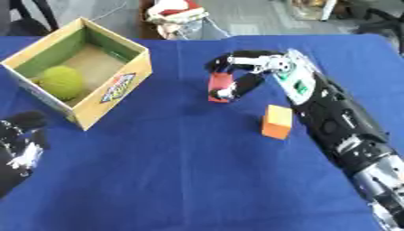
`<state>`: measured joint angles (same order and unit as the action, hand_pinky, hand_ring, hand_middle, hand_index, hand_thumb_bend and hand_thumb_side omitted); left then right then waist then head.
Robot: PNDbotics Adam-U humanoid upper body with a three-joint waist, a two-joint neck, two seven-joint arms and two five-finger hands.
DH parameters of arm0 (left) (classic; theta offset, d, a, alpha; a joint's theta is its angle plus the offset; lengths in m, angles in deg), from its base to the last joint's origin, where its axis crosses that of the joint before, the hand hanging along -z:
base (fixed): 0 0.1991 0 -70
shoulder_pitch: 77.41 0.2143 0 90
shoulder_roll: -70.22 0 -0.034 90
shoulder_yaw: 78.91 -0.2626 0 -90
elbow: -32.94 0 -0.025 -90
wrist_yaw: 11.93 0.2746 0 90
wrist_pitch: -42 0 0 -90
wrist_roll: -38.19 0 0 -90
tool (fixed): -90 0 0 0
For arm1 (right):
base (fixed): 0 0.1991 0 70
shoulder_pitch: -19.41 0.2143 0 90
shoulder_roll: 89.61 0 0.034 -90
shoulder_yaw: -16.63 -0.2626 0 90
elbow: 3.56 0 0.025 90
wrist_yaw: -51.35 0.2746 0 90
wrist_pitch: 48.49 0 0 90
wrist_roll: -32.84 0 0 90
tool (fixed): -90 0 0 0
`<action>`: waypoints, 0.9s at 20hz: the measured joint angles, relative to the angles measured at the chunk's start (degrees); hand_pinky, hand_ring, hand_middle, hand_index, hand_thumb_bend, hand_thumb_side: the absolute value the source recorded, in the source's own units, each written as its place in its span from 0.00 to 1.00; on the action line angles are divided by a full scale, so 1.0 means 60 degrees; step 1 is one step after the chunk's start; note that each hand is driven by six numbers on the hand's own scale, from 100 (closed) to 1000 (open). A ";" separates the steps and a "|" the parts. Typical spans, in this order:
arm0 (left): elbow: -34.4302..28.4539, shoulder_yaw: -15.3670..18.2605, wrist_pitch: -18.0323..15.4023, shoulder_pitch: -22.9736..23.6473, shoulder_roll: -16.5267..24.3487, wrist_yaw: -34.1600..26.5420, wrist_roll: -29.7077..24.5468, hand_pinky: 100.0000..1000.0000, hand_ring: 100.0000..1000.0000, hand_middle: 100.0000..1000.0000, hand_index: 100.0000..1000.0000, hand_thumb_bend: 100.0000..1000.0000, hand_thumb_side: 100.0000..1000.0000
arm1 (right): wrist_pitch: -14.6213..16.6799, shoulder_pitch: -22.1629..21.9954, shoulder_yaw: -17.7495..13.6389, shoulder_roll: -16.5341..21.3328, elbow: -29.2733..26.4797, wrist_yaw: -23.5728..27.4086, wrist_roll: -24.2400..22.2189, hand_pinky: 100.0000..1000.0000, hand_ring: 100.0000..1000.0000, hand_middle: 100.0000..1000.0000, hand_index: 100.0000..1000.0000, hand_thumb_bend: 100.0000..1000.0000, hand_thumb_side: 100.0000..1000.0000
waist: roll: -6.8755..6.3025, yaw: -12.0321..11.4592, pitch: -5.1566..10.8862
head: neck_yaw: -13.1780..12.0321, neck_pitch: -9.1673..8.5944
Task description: Pick up objects on the table and place them in the box.
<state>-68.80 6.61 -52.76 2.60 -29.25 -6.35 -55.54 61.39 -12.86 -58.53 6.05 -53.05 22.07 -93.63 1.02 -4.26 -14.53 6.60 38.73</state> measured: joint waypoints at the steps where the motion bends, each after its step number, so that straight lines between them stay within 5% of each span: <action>1: 0.0000 0.0000 0.0000 0.0000 0.0000 0.0000 -0.0001 0.50 0.77 0.71 0.78 0.13 0.27 | -0.0021 -0.0001 -0.0021 -0.0002 0.0029 -0.0029 0.0045 0.84 0.90 0.86 0.95 0.22 0.46 | -0.0001 0.0000 0.0000 | 0.0001 0.0000; 18: 0.0000 0.0000 -0.0001 -0.0001 0.0000 0.0000 -0.0003 0.50 0.77 0.71 0.78 0.13 0.27 | 0.0314 -0.0026 -0.0118 -0.0064 0.0194 -0.1148 0.1083 0.96 1.00 0.96 0.98 0.27 0.44 | -0.0024 -0.0012 0.0000 | 0.0040 0.0000</action>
<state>-68.80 6.61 -52.77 2.59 -29.25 -6.35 -55.56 63.28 -13.02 -59.24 5.67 -51.89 15.18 -87.13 0.87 -4.34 -14.53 6.84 38.73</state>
